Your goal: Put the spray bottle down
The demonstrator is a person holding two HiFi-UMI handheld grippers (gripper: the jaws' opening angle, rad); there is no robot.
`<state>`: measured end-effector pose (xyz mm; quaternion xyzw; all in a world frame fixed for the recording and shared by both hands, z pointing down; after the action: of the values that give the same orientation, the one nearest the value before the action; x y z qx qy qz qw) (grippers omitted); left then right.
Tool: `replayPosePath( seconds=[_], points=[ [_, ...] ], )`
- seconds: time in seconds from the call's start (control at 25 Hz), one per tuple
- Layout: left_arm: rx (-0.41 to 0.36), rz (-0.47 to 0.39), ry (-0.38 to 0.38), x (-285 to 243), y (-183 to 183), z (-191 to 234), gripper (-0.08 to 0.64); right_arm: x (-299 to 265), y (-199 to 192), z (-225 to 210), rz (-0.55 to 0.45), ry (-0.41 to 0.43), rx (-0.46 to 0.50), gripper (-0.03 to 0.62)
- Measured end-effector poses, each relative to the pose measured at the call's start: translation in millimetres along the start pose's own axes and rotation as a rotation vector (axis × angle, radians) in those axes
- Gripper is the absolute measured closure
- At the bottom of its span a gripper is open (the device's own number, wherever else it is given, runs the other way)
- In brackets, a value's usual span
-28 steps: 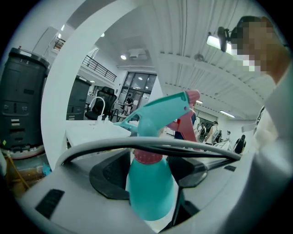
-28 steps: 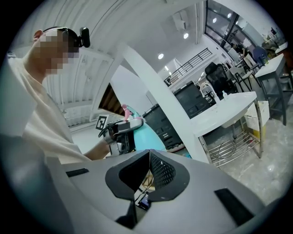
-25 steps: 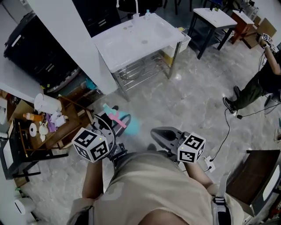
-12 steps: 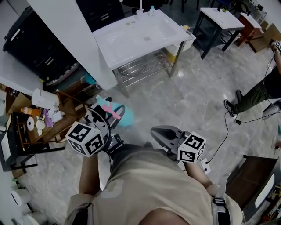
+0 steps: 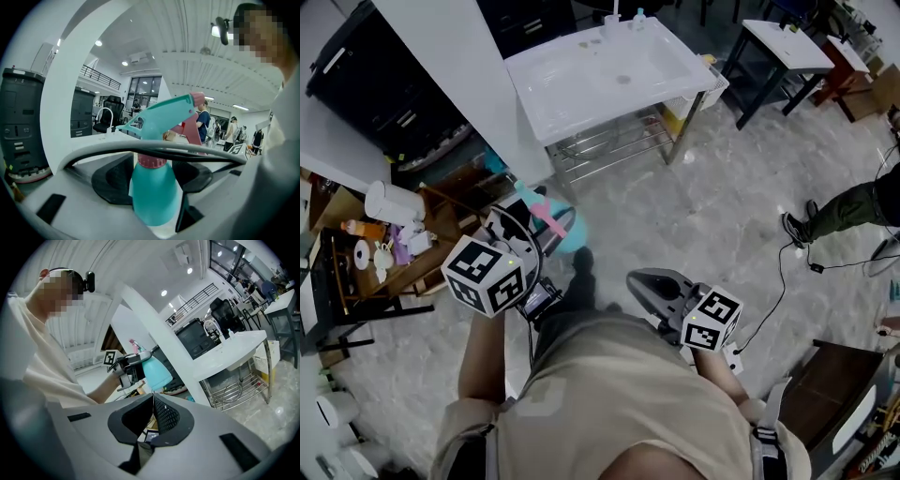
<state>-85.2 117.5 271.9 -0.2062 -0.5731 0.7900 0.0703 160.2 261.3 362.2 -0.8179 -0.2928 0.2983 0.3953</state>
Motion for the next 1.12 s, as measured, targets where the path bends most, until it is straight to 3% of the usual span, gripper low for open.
replayPosePath(
  seconds=[0.52,0.8,1.12],
  points=[
    [-0.036,0.020,-0.018,-50,45,138,0.301,-86,53,-39,0.032,-0.077,-0.040,0.572],
    [-0.094,0.041,-0.022,-86,71,207,0.301,-122,88,-54,0.020,-0.154,-0.006,0.572],
    [-0.049,0.043,-0.044,-108,82,262,0.301,-161,114,-71,0.064,-0.174,-0.013,0.572]
  ],
)
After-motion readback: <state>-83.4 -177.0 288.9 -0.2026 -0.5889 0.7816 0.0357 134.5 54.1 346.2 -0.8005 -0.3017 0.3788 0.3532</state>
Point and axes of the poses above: the fingertips, and each gripper's own axes: x backward along the fingers, z to its left, y out of its top, the point moved 10 cm from there along x, backward along the fingers, and after that the axes turned 11 degrees about -y, right-handed, at the moved point
